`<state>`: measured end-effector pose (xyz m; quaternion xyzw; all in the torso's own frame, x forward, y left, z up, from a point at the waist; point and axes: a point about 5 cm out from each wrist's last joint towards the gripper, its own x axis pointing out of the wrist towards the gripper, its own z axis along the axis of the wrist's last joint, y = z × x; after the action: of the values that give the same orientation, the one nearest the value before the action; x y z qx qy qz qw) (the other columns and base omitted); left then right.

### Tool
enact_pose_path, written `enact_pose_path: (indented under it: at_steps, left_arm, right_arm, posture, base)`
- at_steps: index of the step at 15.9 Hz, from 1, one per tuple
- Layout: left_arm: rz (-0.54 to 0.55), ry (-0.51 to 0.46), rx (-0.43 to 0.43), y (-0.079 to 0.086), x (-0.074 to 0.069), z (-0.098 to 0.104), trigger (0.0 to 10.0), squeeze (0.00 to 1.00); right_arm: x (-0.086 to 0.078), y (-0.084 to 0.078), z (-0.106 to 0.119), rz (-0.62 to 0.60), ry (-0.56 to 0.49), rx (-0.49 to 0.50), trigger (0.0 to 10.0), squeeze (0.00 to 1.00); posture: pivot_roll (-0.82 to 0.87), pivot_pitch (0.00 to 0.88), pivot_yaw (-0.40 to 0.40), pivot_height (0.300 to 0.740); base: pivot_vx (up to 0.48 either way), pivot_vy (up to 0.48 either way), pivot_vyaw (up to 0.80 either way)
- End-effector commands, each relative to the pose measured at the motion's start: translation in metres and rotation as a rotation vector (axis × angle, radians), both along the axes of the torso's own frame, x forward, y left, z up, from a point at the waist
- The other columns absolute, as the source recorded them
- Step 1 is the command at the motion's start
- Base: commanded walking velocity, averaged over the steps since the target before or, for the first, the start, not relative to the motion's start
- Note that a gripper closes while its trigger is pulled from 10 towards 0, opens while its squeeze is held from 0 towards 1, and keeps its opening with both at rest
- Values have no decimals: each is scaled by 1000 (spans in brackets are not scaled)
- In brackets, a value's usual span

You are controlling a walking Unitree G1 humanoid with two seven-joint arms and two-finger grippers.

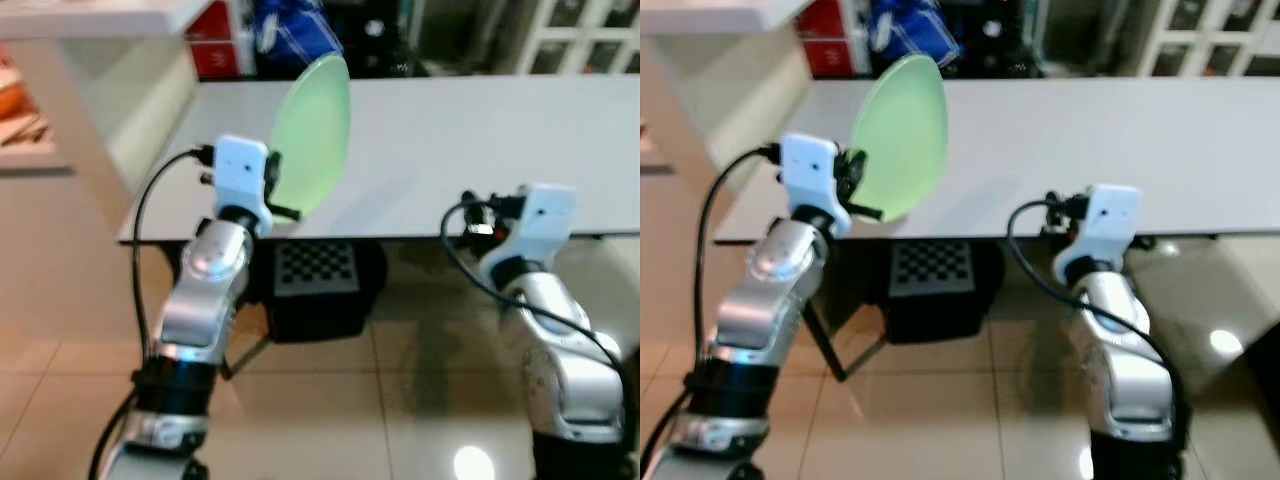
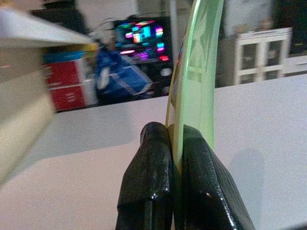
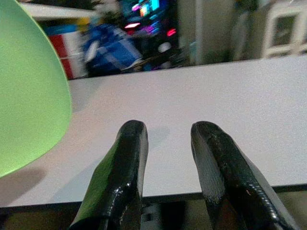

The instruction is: Setting the table

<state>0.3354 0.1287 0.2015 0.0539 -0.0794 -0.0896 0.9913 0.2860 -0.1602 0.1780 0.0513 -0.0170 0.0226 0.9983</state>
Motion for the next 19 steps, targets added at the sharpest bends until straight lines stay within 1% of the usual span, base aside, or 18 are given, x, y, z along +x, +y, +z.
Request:
enact_pose_path:
  at_steps: [1, 9, 11, 13, 14, 15, 16, 17, 18, 19]
  left_arm:
    - [11, -55, -8, 3, 1, 13, 10000, 0]
    - [-30, -54, -19, -2, 2, 14, 10000, 0]
    - [-43, -43, -20, -5, 4, 13, 10000, 0]
    - [-71, -27, 2, -9, 5, 11, 10000, 0]
    - [-88, -20, -4, -13, 7, 12, 10000, 0]
    - [-130, -4, -98, -17, 11, 16, 10000, 0]
    - [-141, 12, -157, -18, 13, 17, 10000, 0]
    - [-158, 115, -318, -19, 22, 15, 10000, 0]
    - [-165, 152, -360, -19, 24, 13, 10000, 0]
    - [-166, 244, -407, -20, 31, 5, 10000, 0]
  right_arm:
    - [1, 3, 1, 31, 3, 2, 10000, 0]
    - [0, 9, 0, 79, 6, -16, 10000, 0]
    - [0, 7, 1, 70, 7, -13, 10000, 0]
    - [1, 6, 1, 74, 5, -13, 10000, 0]
    - [1, 6, 2, 86, 2, -10, 10000, 0]
    - [1, 6, 3, 94, 3, 0, 10000, 0]
    - [2, 6, 3, 97, 4, 8, 10000, 0]
    - [3, 8, 4, 114, 8, 21, 10000, 0]
    - [3, 9, 4, 122, 9, 22, 10000, 0]
    - [3, 13, 5, 158, 14, 24, 10000, 0]
  posture:
    - [-32, 0, 27, 740]
    - [-32, 0, 30, 740]
    - [-33, 0, 31, 740]
    - [-36, 0, 32, 740]
    - [-36, 0, 32, 740]
    - [-36, 0, 32, 740]
    - [-36, 0, 32, 740]
    - [-31, 0, 21, 740]
    - [-31, 0, 21, 740]
    - [-22, 0, 20, 740]
  base:
    - [394, 0, 0]
    - [390, 0, 0]
    - [347, 0, 0]
    - [0, 0, 0]
    - [0, 0, 0]
    - [0, 0, 0]
    - [0, 0, 0]
    - [0, 0, 0]
    - [0, 0, 0]
    - [0, 0, 0]
